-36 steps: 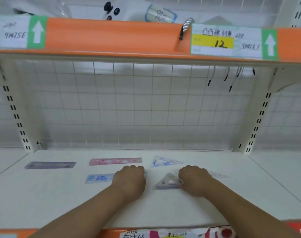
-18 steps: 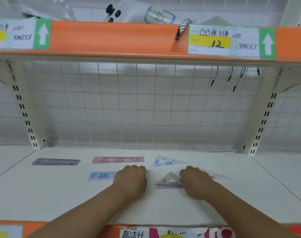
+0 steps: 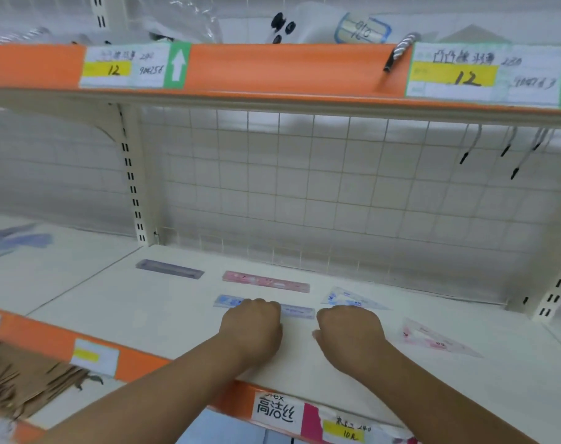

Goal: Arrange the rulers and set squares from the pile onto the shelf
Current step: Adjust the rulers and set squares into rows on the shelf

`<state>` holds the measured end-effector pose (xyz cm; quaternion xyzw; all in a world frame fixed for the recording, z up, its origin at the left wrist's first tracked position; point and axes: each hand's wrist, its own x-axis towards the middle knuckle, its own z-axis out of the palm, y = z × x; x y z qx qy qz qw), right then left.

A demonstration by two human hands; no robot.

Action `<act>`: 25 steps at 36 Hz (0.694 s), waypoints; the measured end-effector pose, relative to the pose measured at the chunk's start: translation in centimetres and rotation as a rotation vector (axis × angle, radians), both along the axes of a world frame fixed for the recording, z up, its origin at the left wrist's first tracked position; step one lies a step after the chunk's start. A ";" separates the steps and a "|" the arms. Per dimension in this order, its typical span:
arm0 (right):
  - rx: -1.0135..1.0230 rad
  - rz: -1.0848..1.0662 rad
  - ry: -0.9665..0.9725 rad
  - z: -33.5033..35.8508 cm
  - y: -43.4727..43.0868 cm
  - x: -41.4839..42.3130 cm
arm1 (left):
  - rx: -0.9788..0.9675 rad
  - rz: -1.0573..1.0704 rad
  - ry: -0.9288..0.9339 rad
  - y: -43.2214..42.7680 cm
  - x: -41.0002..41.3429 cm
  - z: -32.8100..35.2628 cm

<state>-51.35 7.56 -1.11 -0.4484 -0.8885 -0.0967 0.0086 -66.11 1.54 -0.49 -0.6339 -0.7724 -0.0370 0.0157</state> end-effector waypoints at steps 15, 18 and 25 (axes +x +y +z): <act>0.026 0.303 0.027 0.6 -6.1 -13.0 | -0.014 0.256 0.052 -9.0 -10.2 0.4; 0.040 0.349 0.065 1.0 -8.3 -17.1 | -0.006 0.269 0.062 -11.8 -13.6 1.0; 0.000 0.398 0.081 2.0 -15.1 -28.0 | 0.047 0.346 0.057 -19.2 -23.5 2.8</act>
